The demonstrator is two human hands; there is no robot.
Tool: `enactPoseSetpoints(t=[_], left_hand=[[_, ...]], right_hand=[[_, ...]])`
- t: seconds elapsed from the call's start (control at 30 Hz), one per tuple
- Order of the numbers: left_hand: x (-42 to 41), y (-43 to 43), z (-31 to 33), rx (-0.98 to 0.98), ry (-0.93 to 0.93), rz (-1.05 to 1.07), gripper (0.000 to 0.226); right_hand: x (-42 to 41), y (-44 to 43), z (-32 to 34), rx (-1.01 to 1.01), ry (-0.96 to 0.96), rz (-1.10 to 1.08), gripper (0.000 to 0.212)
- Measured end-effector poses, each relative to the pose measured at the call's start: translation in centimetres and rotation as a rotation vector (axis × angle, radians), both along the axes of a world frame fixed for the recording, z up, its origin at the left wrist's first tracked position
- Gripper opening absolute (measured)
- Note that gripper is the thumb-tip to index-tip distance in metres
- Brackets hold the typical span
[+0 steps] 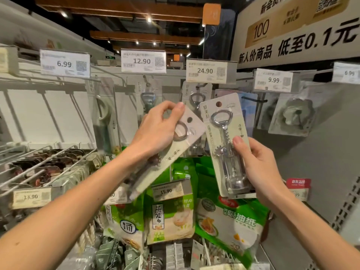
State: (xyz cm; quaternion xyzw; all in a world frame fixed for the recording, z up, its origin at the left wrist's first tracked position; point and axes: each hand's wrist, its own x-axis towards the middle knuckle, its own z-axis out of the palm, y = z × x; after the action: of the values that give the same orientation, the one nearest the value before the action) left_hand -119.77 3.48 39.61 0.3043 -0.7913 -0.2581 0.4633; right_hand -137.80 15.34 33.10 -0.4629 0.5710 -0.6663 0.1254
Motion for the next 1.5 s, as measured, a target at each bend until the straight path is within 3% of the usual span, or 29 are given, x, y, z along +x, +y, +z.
enactPoseSetpoints(t=[0.1, 0.23, 0.4, 0.67, 0.8, 0.87, 1.07, 1.2, 1.33, 1.5], left_hand=[[-0.4, -1.1, 0.9, -0.196, -0.161, 0.027, 0.037], [-0.5, -0.7, 2.6, -0.483, -0.201, 0.088, 0.048], [-0.4, 0.0, 5.4, -0.665, -0.28, 0.188, 0.064], [-0.5, -0.1, 7.7, -0.612, -0.491, 0.255, 0.076], [-0.5, -0.1, 7.6, -0.616, -0.512, 0.262, 0.08], [-0.5, -0.3, 7.7, -0.605, -0.519, 0.261, 0.08], [-0.3, -0.5, 8.0, -0.603, -0.555, 0.229, 0.077], [-0.2, -0.8, 8.2, -0.615, -0.566, 0.229, 0.079], [-0.4, -1.0, 8.0, -0.622, -0.561, 0.221, 0.08], [-0.6, -1.0, 7.4, -0.621, -0.555, 0.208, 0.085]], right_hand=[[-0.1, -0.3, 0.2, -0.044, 0.026, 0.011, 0.019], [0.1, -0.8, 1.0, -0.055, 0.018, 0.05, 0.017], [0.6, -1.8, 2.4, -0.075, 0.012, 0.066, 0.02], [1.1, -3.8, 4.4, -0.052, -0.063, 0.095, 0.021], [1.6, -4.4, 4.7, -0.077, -0.057, 0.128, 0.05], [1.7, -4.5, 4.7, -0.077, -0.079, 0.143, 0.054], [1.2, -3.9, 3.7, -0.023, -0.163, 0.107, 0.04], [0.5, -4.9, 3.8, 0.008, -0.143, 0.112, 0.045], [0.0, -7.6, 4.2, 0.078, -0.13, 0.119, 0.03], [-1.0, -10.5, 3.7, 0.111, -0.122, 0.143, 0.028]])
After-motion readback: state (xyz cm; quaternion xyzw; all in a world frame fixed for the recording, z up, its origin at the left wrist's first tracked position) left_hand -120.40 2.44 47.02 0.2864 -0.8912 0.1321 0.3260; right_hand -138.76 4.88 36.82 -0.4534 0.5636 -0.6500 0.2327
